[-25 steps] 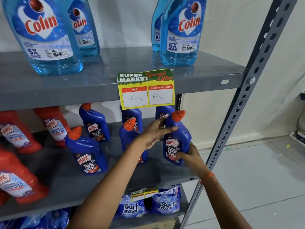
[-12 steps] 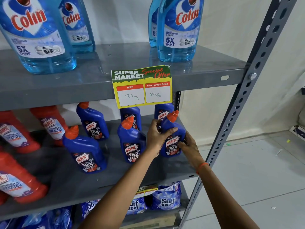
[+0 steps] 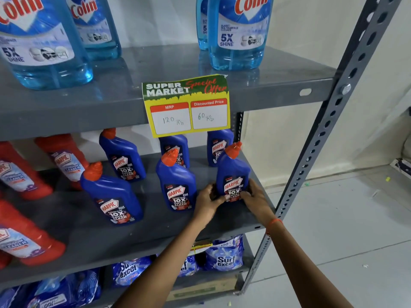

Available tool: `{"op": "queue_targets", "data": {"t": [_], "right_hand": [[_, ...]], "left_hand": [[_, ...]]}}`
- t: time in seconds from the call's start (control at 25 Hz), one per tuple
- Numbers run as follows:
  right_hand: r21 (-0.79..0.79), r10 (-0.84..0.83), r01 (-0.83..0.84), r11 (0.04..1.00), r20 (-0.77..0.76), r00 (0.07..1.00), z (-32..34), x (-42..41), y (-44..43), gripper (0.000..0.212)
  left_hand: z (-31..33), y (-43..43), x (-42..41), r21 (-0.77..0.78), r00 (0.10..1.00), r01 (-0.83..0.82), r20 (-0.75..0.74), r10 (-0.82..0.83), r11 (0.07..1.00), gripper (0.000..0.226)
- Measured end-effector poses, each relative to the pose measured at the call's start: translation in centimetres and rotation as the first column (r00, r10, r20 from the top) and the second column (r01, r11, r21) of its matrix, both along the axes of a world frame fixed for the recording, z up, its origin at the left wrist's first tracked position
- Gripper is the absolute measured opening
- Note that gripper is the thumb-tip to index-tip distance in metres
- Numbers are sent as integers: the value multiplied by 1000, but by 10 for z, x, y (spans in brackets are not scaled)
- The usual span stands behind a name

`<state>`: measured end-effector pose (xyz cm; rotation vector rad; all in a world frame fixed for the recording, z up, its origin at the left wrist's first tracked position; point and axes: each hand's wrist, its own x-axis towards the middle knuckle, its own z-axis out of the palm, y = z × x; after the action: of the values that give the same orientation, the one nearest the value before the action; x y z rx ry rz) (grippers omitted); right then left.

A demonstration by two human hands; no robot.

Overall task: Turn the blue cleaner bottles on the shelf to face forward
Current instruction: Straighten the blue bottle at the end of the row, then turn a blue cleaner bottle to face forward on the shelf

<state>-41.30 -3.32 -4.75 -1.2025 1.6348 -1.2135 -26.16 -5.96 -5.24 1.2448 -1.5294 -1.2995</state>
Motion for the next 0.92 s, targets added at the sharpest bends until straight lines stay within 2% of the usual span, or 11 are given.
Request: {"op": "queue_targets", "data": {"t": [0.16, 0.28, 0.56, 0.92], "right_hand": [[47, -52, 52, 998, 0, 999, -4, 1, 20, 33], [27, -108, 107, 994, 64, 992, -6, 5, 40, 32], [13, -127, 126, 992, 120, 985, -9, 7, 53, 20], [42, -130, 126, 991, 119, 984, -8, 7, 54, 26]], "left_hand": [[-10, 25, -5, -70, 999, -35, 35, 38, 997, 39], [-14, 37, -8, -107, 999, -33, 33, 36, 994, 40], [-11, 53, -10, -155, 995, -52, 80, 65, 986, 34], [-7, 59, -11, -163, 992, -73, 92, 89, 984, 39]]}}
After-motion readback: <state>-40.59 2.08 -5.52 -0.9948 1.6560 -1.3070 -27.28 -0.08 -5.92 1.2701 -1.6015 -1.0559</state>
